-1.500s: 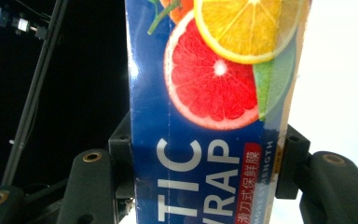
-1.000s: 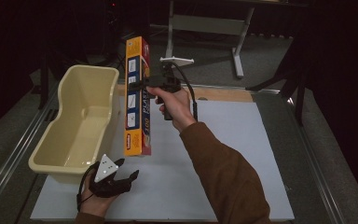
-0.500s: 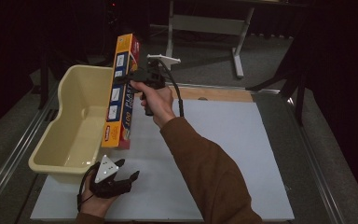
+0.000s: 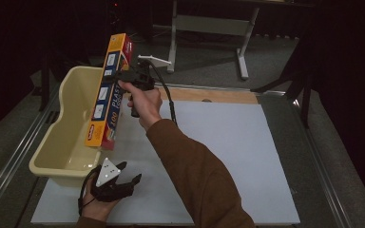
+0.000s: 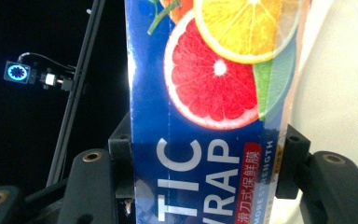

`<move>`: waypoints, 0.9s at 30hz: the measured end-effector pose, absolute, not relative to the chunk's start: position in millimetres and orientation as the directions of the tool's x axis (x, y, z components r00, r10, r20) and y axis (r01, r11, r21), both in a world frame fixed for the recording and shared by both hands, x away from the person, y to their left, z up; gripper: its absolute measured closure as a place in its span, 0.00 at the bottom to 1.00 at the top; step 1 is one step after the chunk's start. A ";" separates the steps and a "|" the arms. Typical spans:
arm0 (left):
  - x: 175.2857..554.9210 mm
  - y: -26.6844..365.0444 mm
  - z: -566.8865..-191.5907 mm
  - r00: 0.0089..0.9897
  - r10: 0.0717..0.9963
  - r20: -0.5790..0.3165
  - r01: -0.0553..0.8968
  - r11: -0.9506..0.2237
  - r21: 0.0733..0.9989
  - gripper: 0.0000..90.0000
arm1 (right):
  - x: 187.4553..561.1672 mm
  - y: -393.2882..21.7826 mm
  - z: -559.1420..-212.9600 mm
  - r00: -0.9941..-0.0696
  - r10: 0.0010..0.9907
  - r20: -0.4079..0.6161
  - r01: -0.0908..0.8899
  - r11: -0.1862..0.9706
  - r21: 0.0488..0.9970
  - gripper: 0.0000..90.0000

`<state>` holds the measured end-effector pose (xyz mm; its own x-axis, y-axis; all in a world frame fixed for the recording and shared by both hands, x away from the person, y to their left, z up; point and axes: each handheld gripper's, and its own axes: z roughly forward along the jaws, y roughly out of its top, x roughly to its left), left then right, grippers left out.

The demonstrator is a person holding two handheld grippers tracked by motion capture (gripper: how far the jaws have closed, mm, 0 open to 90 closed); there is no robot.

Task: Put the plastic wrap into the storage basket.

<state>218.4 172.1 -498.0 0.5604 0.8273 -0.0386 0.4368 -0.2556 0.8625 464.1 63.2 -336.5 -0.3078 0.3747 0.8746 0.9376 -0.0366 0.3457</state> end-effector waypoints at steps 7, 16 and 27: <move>219.2 172.0 -498.0 0.562 0.826 -0.037 0.434 -0.257 0.864 0.35 | 455.4 80.8 -343.5 -0.301 0.379 0.875 0.932 -0.075 0.353 0.46; 218.3 172.8 -497.9 0.564 0.825 -0.039 0.433 -0.254 0.865 0.35 | 446.7 102.2 -356.7 -0.284 0.365 0.887 0.941 -0.074 0.331 0.46; 218.0 172.6 -498.1 0.560 0.828 -0.034 0.433 -0.257 0.864 0.35 | 439.9 123.4 -382.4 -0.266 0.400 0.877 0.951 -0.043 0.308 0.46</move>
<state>218.0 172.6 -498.1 0.5599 0.8278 -0.0344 0.4328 -0.2569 0.8641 439.9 123.4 -382.4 -0.2656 0.4000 0.8772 0.9505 -0.0433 0.3076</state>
